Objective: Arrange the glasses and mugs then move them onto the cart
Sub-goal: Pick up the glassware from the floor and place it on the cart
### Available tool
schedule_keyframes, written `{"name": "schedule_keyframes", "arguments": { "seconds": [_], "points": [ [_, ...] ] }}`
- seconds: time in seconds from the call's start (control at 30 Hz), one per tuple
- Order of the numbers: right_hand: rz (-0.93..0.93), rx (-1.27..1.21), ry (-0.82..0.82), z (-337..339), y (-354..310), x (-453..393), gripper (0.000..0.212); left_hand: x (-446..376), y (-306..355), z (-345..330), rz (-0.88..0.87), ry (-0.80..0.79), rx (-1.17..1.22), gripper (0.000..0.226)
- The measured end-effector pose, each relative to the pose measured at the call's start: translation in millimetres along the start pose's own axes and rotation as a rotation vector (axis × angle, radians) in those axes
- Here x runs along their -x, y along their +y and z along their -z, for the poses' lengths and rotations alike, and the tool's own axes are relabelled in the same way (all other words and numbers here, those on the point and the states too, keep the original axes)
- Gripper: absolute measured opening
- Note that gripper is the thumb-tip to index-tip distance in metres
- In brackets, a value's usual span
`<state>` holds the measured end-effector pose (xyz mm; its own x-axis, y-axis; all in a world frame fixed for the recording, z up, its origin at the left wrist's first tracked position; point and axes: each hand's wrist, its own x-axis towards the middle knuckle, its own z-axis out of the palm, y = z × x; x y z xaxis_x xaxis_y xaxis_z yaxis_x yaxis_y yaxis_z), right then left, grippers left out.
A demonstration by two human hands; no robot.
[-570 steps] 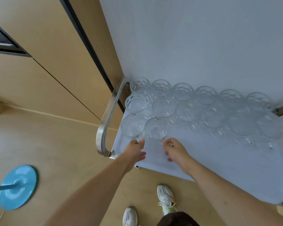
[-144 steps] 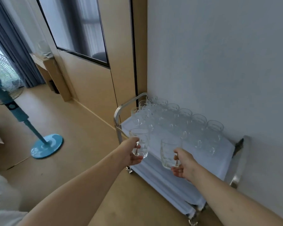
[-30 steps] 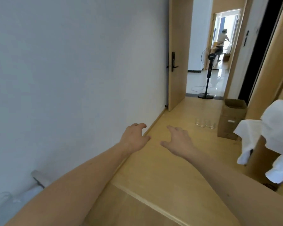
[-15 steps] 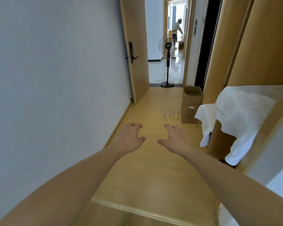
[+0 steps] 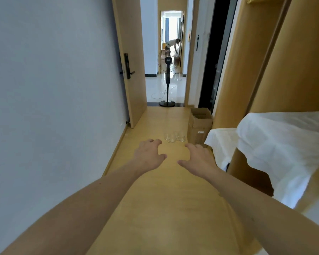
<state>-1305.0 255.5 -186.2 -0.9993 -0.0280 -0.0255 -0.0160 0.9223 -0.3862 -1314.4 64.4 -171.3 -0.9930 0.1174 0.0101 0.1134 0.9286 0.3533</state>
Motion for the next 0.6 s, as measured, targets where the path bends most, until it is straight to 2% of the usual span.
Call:
{"name": "schedule_keyframes", "arguments": {
  "seconds": [0.27, 0.6],
  "points": [
    [-0.056, 0.003, -0.049, -29, -28, -74, 0.078, -78, -54, 5, 0.002, -0.053, 0.045, 0.062],
    [-0.067, 0.021, -0.067, -39, -25, -199, 0.079, -198, -77, -8, 0.029, -0.068, 0.065, 0.063]
  ]
}}
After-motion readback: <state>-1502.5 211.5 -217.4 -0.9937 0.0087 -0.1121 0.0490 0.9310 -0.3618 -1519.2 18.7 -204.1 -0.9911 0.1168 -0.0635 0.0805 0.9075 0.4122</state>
